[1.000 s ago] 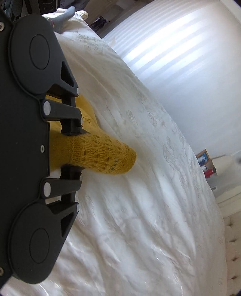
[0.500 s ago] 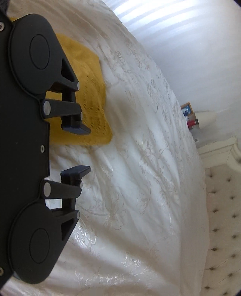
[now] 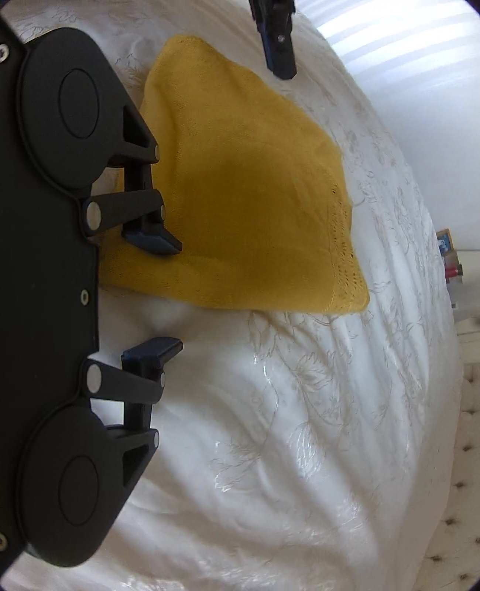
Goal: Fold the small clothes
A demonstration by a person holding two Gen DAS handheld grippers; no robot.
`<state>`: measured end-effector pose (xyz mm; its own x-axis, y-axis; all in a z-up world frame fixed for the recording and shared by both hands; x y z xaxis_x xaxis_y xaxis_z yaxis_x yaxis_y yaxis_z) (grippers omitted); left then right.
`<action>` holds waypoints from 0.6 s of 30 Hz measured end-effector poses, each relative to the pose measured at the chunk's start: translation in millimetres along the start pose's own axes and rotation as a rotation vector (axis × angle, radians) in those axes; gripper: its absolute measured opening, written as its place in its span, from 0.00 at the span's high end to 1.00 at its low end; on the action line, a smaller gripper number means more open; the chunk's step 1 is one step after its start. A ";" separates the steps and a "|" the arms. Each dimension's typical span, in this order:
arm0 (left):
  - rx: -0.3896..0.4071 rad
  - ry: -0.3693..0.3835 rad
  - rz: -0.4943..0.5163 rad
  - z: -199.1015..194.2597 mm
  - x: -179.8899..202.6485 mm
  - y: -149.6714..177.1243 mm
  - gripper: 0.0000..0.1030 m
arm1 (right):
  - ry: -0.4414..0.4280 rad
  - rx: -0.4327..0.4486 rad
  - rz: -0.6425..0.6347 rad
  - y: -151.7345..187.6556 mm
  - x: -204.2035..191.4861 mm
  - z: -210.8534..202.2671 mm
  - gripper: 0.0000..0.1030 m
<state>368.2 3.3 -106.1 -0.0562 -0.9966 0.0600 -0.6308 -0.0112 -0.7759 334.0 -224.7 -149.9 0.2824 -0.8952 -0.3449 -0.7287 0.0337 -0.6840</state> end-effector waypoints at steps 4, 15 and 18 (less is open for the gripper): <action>-0.089 -0.092 0.053 28.1 -19.3 25.2 0.60 | -0.017 0.038 0.002 2.4 2.7 -1.7 0.46; -0.096 -0.147 -0.017 1.0 -19.6 25.2 0.41 | -0.040 0.083 -0.001 2.3 3.2 -5.1 0.27; -0.126 -0.177 0.036 -10.2 -15.6 40.6 0.30 | -0.008 0.095 -0.044 3.0 -1.9 -10.6 0.04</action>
<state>335.5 19.3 -132.1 0.0497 -0.9950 -0.0861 -0.7230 0.0236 -0.6904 324.7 -227.7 -144.5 0.3178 -0.8931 -0.3184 -0.6535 0.0370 -0.7560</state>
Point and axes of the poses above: each gripper's, at about its wrist camera, not at the fingertips, and z roughly the way its jaws point, x to its right, y to its underside, the point moved 7 cm from there along z, roughly the way its jaws point, and after that the axes turned 10 degrees about -y, right-handed, at the moved point
